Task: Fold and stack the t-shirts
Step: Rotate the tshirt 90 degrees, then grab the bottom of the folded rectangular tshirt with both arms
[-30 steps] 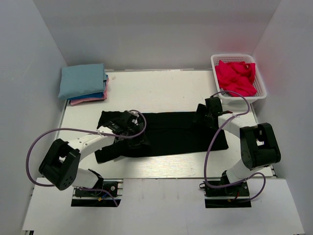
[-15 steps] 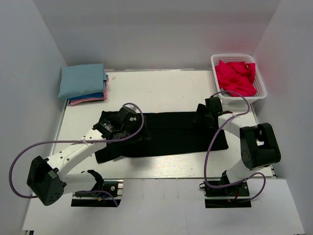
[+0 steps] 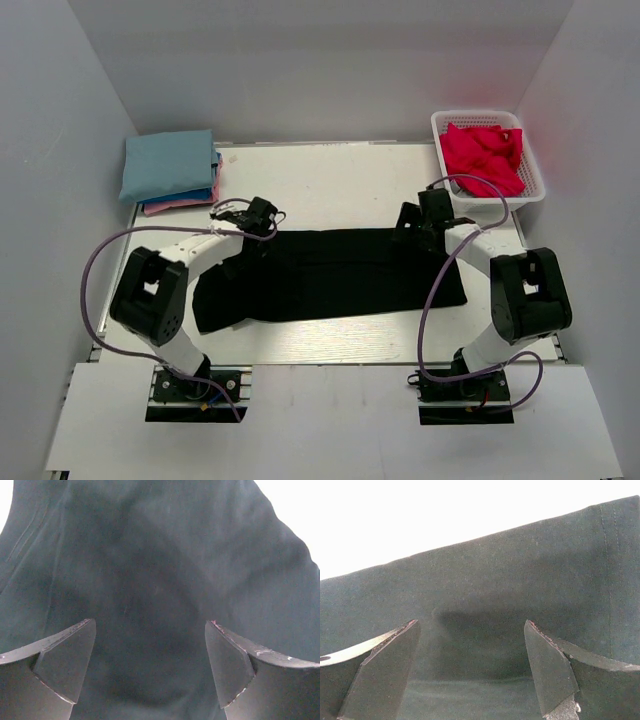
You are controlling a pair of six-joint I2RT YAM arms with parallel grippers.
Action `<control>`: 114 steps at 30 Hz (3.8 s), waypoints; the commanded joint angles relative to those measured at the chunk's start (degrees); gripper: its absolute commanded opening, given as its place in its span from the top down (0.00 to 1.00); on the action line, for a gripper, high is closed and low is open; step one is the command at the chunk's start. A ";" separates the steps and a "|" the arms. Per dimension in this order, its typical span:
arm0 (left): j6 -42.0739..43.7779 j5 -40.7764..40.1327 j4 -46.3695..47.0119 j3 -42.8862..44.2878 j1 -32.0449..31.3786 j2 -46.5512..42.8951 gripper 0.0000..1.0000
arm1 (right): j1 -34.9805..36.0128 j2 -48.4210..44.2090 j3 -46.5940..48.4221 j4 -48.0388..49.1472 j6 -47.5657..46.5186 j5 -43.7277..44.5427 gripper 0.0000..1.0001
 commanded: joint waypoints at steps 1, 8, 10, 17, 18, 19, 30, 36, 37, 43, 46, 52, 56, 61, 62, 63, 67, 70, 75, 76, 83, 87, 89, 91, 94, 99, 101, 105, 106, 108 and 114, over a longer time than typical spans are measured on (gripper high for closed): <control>1.98 0.68 3.86 1.02 3.06 2.77 0.00 | -0.09 2.31 1.29 0.91 -1.54 0.38 0.10; 6.20 13.25 12.05 4.25 7.64 17.42 0.00 | 0.09 3.47 -2.30 1.17 -0.40 -0.59 0.10; 8.91 18.33 14.15 8.20 8.17 20.96 0.00 | 0.18 2.15 -5.20 0.29 1.09 -0.84 0.10; 17.69 23.02 13.47 33.66 6.33 38.79 0.00 | 5.18 -9.46 -17.06 -2.16 8.45 -7.88 0.10; 18.24 23.02 12.68 43.01 6.32 41.69 0.00 | 6.32 -11.03 -18.73 -2.26 8.91 -10.57 0.10; 19.29 26.85 12.67 48.06 6.32 44.85 0.00 | 10.77 -12.17 -19.88 -3.30 10.22 -13.04 0.10; 12.36 44.47 36.73 83.62 5.18 72.74 0.00 | 45.14 -10.43 -16.20 -11.23 5.50 -22.46 0.10; 15.08 34.30 34.38 83.01 5.18 71.52 0.00 | 49.40 -13.15 -13.82 -9.55 1.80 -20.36 0.10; 15.08 33.32 33.77 83.01 5.18 71.51 0.00 | 49.92 -13.76 -13.91 -9.29 1.80 -19.84 0.10; 17.10 34.98 39.66 84.84 6.41 74.23 0.00 | 50.63 -16.22 -12.60 -7.44 -0.31 -12.02 0.10; 17.11 34.19 40.18 85.04 6.94 75.64 0.00 | 50.54 -18.51 -10.93 -6.48 -0.49 -6.32 0.10; 17.11 32.87 43.42 86.26 7.99 77.31 0.00 | 49.84 -17.73 -8.99 -2.87 0.29 2.12 0.10; 19.03 32.87 47.81 87.04 8.61 77.31 0.00 | 49.22 -16.05 -7.94 2.47 1.79 8.11 0.10; 22.45 35.49 48.79 87.84 8.61 68.11 0.00 | 47.99 -15.09 -7.32 4.95 3.20 9.96 0.10; 24.73 35.50 47.31 87.32 8.61 62.86 0.00 | 47.56 -15.17 -7.32 4.95 3.20 9.27 0.10; 25.80 35.50 46.77 86.62 8.61 59.68 0.00 | 47.46 -15.17 -7.49 4.95 3.72 9.35 0.10; 33.18 35.76 41.68 81.00 7.12 42.66 0.00 | 46.85 -17.27 -9.60 5.48 7.93 9.17 0.10; 33.89 38.32 34.84 70.82 5.71 28.26 0.00 | 46.32 -21.04 -11.88 4.87 11.45 9.61 0.10; 31.18 41.03 32.06 34.38 3.52 4.93 0.00 | 44.40 -28.08 -17.51 -1.19 17.17 13.02 0.10; 30.56 41.82 33.66 22.48 2.99 1.15 0.00 | 44.04 -28.96 -17.69 -3.55 17.70 13.48 0.10; 20.37 39.63 27.64 -10.23 -2.81 -19.89 0.00 | 40.87 -39.41 -20.33 -16.49 20.26 14.36 0.10; 17.39 42.00 13.84 -17.60 -9.21 -23.58 0.00 | 39.91 -40.75 -19.62 -23.25 19.90 9.28 0.10; 15.80 43.05 11.81 -19.99 -11.76 -25.68 0.00 | 39.73 -41.01 -20.06 -23.18 19.47 4.54 0.10; 14.04 44.20 11.27 -23.50 -15.10 -28.85 0.00 | 39.38 -40.58 -21.20 -23.88 19.55 2.41 0.10; 13.51 46.30 11.26 -25.97 -17.49 -27.64 0.00 | 38.94 -39.35 -21.91 -23.79 18.85 -0.05 0.10; 13.50 46.32 11.26 -26.59 -22.24 -21.05 0.09 | 38.59 -37.59 -23.05 -23.44 19.54 -1.46 0.10; 14.20 44.04 9.86 -25.98 -22.94 -19.29 0.13 | 38.24 -37.58 -24.63 -22.39 19.99 -1.81 0.10; 15.35 38.33 10.38 -26.15 -23.47 -16.04 0.21 | 38.06 -38.73 -27.70 -20.01 21.83 -4.26 0.12; 15.96 37.45 10.38 -26.15 -23.47 -15.33 0.26 | 37.97 -39.16 -28.41 -19.49 21.83 -4.71 0.13; 15.96 34.82 10.38 -25.54 -23.47 -14.80 0.30 | 37.80 -38.99 -29.56 -17.73 22.10 -5.33 0.16; 17.45 34.54 14.85 -25.54 -22.24 -12.17 0.44 | 37.53 -35.31 -29.65 -15.88 21.75 -5.50 0.25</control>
